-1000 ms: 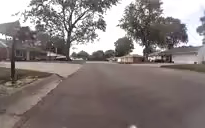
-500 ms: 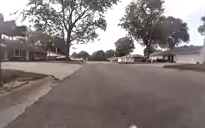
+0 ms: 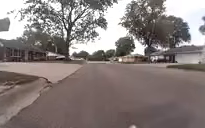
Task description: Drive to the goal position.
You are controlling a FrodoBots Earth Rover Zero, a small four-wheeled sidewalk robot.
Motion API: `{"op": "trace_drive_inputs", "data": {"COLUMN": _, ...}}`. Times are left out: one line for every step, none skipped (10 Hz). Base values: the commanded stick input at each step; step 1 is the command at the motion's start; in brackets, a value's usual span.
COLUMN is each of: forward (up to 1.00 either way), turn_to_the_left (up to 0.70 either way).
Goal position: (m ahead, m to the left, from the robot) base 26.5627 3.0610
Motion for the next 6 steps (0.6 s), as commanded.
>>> {"op": "trace_drive_inputs", "data": {"forward": 1.00, "turn_to_the_left": 0.00}}
{"op": "trace_drive_inputs", "data": {"forward": 1.00, "turn_to_the_left": 0.00}}
{"op": "trace_drive_inputs", "data": {"forward": 1.00, "turn_to_the_left": 0.00}}
{"op": "trace_drive_inputs", "data": {"forward": 1.00, "turn_to_the_left": 0.00}}
{"op": "trace_drive_inputs", "data": {"forward": 1.00, "turn_to_the_left": 0.00}}
{"op": "trace_drive_inputs", "data": {"forward": 1.00, "turn_to_the_left": 0.00}}
